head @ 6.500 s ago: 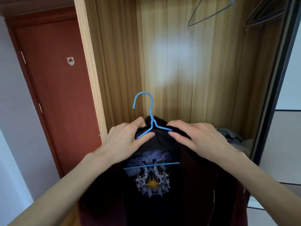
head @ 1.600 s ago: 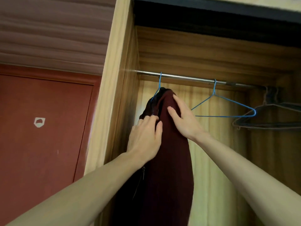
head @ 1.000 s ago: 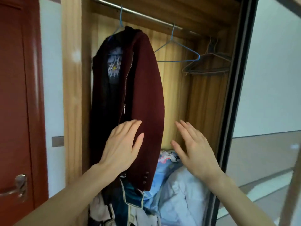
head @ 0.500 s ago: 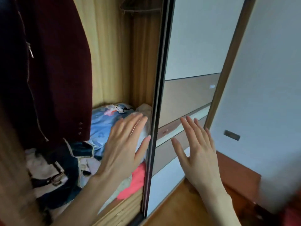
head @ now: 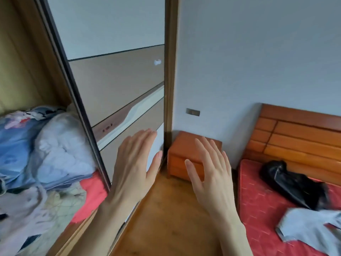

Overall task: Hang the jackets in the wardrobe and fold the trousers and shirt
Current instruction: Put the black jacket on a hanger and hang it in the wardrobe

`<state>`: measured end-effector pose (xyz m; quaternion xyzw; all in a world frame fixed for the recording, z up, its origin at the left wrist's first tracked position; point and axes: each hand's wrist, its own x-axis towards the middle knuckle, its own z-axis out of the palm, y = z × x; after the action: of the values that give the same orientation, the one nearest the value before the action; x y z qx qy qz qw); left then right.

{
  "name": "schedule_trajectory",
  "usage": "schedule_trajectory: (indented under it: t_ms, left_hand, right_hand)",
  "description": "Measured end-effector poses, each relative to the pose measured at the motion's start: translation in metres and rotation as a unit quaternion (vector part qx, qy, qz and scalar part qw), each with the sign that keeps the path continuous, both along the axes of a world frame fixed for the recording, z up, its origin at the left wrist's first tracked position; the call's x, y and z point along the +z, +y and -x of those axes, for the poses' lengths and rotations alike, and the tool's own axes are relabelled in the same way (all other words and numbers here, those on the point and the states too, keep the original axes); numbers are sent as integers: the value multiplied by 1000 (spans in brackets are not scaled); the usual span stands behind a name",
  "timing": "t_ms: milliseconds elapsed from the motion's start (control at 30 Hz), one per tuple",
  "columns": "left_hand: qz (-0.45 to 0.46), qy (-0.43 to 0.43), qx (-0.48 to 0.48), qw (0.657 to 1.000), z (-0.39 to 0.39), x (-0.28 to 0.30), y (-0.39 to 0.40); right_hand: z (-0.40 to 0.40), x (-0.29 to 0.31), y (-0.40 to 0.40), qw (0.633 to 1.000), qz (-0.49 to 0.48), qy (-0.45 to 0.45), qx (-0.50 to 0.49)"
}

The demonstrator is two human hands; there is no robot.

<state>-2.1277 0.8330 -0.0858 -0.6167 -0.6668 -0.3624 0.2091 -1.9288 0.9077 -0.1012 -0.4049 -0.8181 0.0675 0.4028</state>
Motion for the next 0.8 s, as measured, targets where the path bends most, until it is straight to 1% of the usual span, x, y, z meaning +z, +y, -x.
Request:
schedule_trajectory:
  t_ms: [267, 400, 533, 667, 800]
  left_hand:
    - [54, -33, -98, 993, -117, -26, 91]
    - [64, -29, -160, 985, -169, -50, 131]
    - [62, -9, -229, 971, -211, -66, 169]
    - [69, -2, -306, 950, -259, -76, 204]
    - [75, -7, -399, 914, -307, -80, 232]
  right_hand:
    - [-122, -39, 54, 991, 17, -8, -134]
    - [-178, -56, 63, 976, 47, 8, -212]
    - [-222, -69, 67, 958, 54, 25, -280]
    - [-257, -82, 63, 933, 64, 31, -353]
    - [-282, -89, 55, 900, 70, 29, -429]
